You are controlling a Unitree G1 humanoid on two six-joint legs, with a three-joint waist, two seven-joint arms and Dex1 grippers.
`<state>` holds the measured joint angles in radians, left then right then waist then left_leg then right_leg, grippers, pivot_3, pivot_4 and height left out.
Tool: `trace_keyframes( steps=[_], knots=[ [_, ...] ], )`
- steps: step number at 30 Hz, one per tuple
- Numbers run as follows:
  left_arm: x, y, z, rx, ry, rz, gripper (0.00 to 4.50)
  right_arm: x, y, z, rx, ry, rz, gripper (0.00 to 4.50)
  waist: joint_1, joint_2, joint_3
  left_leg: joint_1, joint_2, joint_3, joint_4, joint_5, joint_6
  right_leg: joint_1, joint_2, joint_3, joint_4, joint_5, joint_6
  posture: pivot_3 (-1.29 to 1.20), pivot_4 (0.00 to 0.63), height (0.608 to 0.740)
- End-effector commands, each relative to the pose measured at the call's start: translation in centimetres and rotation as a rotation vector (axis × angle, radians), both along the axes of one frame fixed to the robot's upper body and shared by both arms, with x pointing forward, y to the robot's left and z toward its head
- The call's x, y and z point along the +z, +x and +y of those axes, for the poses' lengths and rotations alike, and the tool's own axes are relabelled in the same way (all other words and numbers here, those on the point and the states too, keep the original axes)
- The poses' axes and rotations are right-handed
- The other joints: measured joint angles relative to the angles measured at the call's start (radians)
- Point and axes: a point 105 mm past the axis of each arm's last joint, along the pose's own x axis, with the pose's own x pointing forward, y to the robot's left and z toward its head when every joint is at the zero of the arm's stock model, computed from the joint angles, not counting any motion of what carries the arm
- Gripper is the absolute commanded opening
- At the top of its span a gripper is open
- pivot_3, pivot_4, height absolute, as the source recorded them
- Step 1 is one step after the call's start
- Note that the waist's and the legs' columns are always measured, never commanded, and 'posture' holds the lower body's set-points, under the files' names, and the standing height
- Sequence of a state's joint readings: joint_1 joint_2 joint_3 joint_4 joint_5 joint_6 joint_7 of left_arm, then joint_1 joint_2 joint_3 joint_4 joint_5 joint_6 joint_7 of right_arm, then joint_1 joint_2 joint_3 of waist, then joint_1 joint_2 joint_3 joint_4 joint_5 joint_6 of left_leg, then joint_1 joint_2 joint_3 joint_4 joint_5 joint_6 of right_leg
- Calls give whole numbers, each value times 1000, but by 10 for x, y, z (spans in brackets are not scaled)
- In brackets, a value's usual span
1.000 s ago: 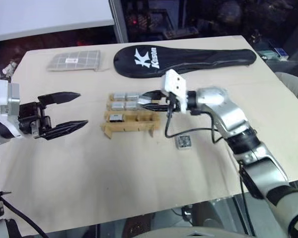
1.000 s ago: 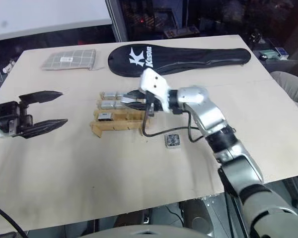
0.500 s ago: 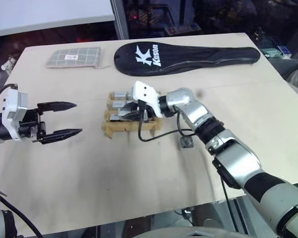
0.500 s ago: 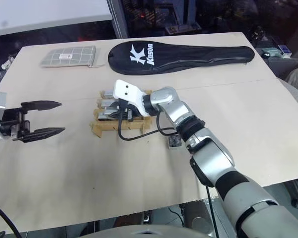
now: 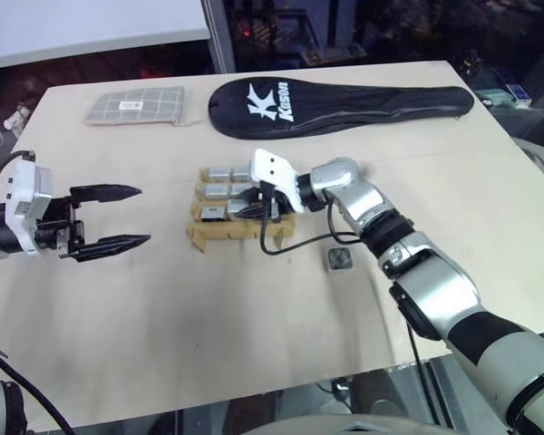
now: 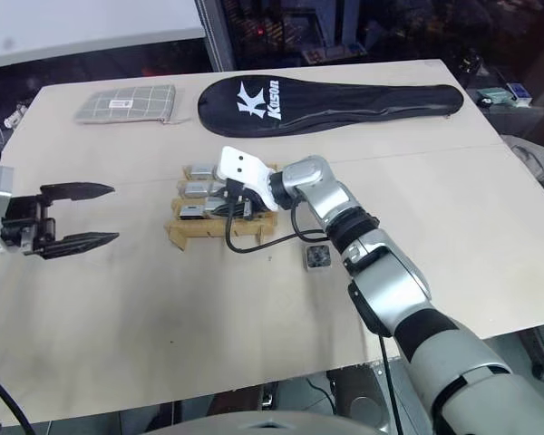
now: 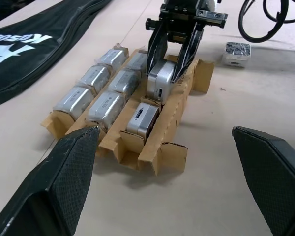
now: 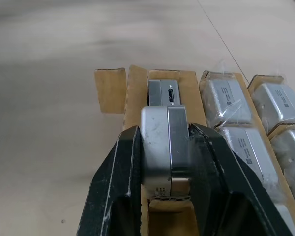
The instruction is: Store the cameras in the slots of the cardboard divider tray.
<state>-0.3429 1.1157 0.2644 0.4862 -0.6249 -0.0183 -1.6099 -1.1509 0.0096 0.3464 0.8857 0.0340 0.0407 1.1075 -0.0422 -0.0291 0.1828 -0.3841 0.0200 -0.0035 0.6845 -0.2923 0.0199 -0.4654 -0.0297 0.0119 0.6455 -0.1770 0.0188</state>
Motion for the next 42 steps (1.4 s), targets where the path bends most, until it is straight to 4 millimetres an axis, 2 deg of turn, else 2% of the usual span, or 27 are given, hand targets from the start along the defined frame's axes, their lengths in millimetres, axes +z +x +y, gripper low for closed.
trace_keyframes(
  steps=[1,5,7,8,9,10,12,15,18,21,27,30,33,36,40,42],
  knots=[
    [14,-1,3,-1,14,-45,4500,12,7,-2,-26,16,-26,796,1,0,0,0,0,0,0,0,0,0,0,0,0,0,0,0,150,740],
    [14,-1,3,-3,16,-44,4500,5,6,2,-28,-3,-23,796,2,0,0,-1,-1,-1,0,0,0,0,-1,-1,-1,0,0,0,150,740],
    [14,0,3,-6,16,-41,4500,4,5,4,-27,9,-13,1909,1,0,0,-1,-2,-1,0,0,0,0,-2,-1,-1,0,0,0,150,740],
    [14,0,3,-7,16,-40,4500,5,5,4,-24,17,-8,2128,1,0,0,-1,-2,-1,0,0,0,0,-2,-1,-1,0,0,0,150,740],
    [13,0,2,-8,17,-37,4500,7,4,3,-22,21,-7,2548,0,0,0,-1,-2,-1,0,0,0,0,-1,-1,0,0,0,0,150,740],
    [13,0,2,-10,17,-36,4500,14,4,2,-16,48,-14,3077,0,0,0,-1,-1,-1,0,0,0,0,-1,-1,0,0,0,0,150,740],
    [13,2,1,-14,15,-35,4500,39,1,-4,-12,134,-7,3735,0,0,0,-1,-1,-1,0,0,0,0,-1,-1,0,0,0,0,150,740],
    [12,3,-2,-27,11,-34,4500,63,-11,-22,6,200,-26,3735,3,0,0,-2,-1,-3,0,0,0,0,-2,-3,0,0,0,0,150,740],
    [9,5,-8,-50,5,-29,4500,65,-35,-55,15,203,3,3735,8,-1,0,-2,-2,-4,0,0,0,0,-3,-4,-1,0,0,0,150,740],
    [8,9,-13,-68,1,-24,4500,38,-62,-97,-37,119,82,3735,17,-1,-1,-4,-3,-6,0,0,0,0,-4,-6,-2,0,0,0,150,740],
    [6,17,-22,-97,0,-12,4500,-13,-95,-147,-167,-9,149,3735,21,-1,0,-4,-3,-5,1,0,1,0,-3,-6,-2,-1,1,0,150,740],
    [6,22,-27,-116,6,-7,4500,-33,-97,-160,-221,-39,142,3735,22,-1,-1,0,-2,-4,2,0,1,3,-1,-4,-2,-3,5,0,150,740],
    [6,26,-30,-126,13,-6,4500,-48,-87,-175,-275,-107,91,3735,19,-1,-1,6,-2,-2,2,0,1,8,0,-2,-1,-3,5,0,150,740],
    [7,28,-31,-133,13,-6,4500,-48,-75,-179,-315,-94,66,3735,19,-1,-1,7,-1,-2,3,0,1,10,0,-2,-2,-3,5,0,150,740],
    [7,27,-30,-134,16,-2,4500,-40,-72,-174,-296,-49,57,3735,21,-1,-1,6,-1,-3,3,0,1,10,0,-2,-2,-3,5,0,150,740],
    [6,27,-29,-132,18,1,4500,-43,-72,-171,-284,-61,56,3735,23,-1,-1,5,-1,-4,3,0,1,9,0,-2,-3,-2,4,0,150,740]
  ],
)
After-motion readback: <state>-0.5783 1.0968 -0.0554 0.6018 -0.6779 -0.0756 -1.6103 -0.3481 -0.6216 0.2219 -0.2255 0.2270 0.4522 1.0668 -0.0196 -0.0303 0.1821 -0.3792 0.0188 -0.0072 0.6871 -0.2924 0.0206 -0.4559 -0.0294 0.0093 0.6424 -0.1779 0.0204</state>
